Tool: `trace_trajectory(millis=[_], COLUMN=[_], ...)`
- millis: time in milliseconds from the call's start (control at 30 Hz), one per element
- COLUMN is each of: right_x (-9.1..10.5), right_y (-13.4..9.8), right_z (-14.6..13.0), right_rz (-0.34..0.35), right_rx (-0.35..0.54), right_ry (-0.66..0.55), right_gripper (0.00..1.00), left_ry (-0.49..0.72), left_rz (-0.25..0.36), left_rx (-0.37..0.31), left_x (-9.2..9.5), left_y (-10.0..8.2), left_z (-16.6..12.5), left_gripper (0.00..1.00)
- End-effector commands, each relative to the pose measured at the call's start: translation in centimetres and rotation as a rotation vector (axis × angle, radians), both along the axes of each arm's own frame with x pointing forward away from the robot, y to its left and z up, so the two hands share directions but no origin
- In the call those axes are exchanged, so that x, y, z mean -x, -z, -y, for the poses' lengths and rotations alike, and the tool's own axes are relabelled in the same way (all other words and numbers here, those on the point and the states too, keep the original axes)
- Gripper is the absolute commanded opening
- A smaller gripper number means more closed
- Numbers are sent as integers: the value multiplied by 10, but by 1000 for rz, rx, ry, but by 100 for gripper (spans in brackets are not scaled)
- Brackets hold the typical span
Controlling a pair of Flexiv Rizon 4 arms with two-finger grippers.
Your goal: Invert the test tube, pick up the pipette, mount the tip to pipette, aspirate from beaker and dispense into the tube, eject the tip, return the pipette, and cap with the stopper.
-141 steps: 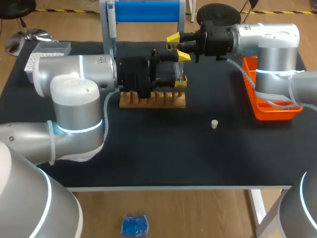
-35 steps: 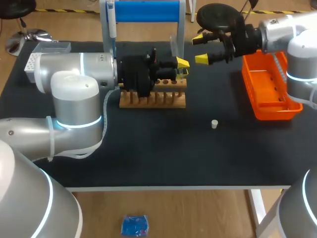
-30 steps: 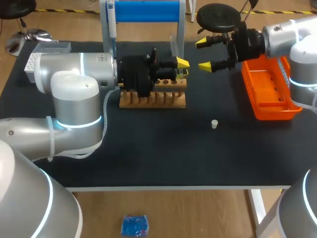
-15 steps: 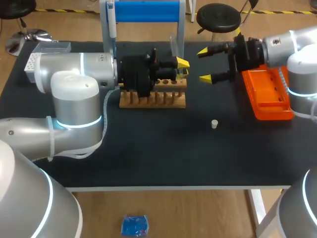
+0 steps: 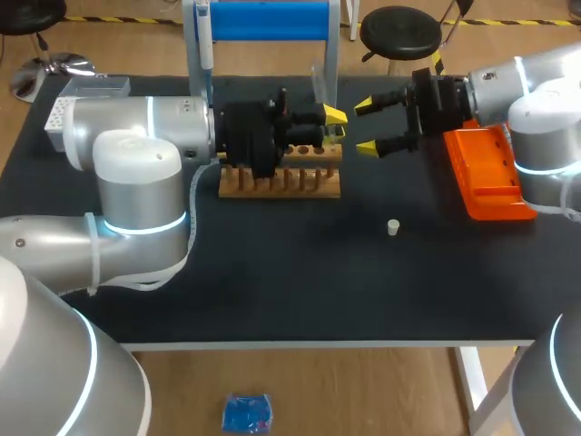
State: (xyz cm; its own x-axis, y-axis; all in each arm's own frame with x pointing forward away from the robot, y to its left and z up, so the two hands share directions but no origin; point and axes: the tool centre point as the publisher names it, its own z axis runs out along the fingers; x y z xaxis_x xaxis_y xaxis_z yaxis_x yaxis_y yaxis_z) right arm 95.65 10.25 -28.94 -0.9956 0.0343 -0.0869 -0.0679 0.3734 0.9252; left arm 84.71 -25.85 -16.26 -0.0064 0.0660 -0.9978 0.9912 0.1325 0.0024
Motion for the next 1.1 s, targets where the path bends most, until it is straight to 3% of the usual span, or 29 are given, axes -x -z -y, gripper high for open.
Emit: trace_trajectory(millis=[33, 633, 733, 800, 1033, 1100], right_x=[-1, -1, -1, -1, -1, -1], right_y=[1, 1, 1, 1, 1, 1], right_z=[2, 2, 2, 2, 2, 2], right_rz=[-3, -3, -3, -3, -3, -3], right_rx=[1, 1, 1, 1, 1, 1], right_ry=[-6, -6, -6, -6, -6, -6], right_gripper=[100, 100, 100, 100, 100, 100], left_ry=[-3, -3, -60, -72, -124, -112], left_rz=[3, 3, -152, -205, -534, -586], left_rx=[2, 2, -36, 2, 98, 133], left_x=[0, 0, -13, -21, -44, -46], left_y=[0, 0, -2, -8, -11, -13], left_z=[1, 1, -1, -3, -14, -15], left_gripper=[0, 0, 0, 0, 0, 0])
